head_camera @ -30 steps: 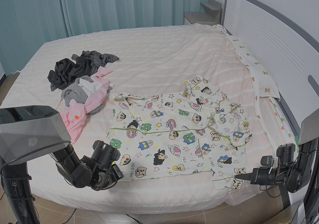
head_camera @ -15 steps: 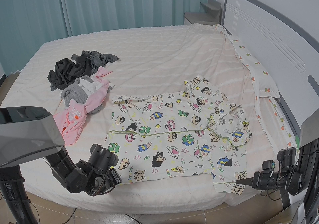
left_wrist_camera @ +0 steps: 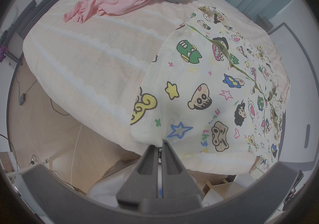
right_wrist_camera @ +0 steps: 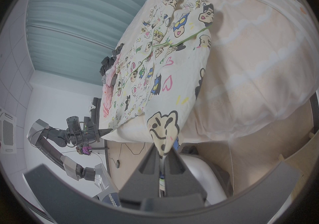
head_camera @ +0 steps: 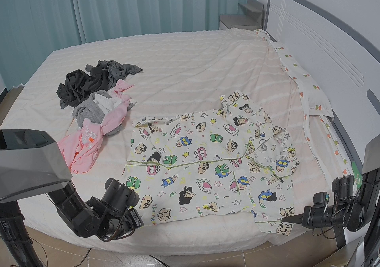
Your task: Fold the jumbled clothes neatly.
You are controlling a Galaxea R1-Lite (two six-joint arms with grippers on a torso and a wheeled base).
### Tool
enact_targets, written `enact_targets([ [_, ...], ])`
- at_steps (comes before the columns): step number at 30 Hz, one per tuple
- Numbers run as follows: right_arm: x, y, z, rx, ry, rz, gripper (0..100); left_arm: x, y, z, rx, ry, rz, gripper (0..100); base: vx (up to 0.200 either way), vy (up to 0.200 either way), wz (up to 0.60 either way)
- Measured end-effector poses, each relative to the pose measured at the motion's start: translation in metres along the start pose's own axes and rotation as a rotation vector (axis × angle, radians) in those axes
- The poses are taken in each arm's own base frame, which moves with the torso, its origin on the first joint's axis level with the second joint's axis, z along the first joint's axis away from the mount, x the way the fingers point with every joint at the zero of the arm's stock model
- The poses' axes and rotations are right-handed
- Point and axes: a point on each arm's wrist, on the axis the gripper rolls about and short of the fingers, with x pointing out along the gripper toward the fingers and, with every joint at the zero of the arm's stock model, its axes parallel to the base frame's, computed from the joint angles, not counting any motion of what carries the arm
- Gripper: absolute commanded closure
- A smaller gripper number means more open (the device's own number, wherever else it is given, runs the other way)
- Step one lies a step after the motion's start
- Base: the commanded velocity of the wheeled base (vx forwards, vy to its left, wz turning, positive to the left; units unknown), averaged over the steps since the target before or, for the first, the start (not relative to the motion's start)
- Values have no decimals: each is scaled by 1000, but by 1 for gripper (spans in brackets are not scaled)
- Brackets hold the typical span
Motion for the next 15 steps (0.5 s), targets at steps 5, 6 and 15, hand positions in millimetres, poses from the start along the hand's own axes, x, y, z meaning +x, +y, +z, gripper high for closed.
enact_targets([
  [5,-5,3,-3,16,23,-10,100,-5,2,-2,2,7,-6,100,0,0,0],
  [6,-6,4,-4,18,26,-12,100,-5,4,-2,3,9,-4,100,0,0,0],
  [15,-16,6,-9,-37,58,-41,100,-9,13,-10,13,37,14,100,0,0,0],
])
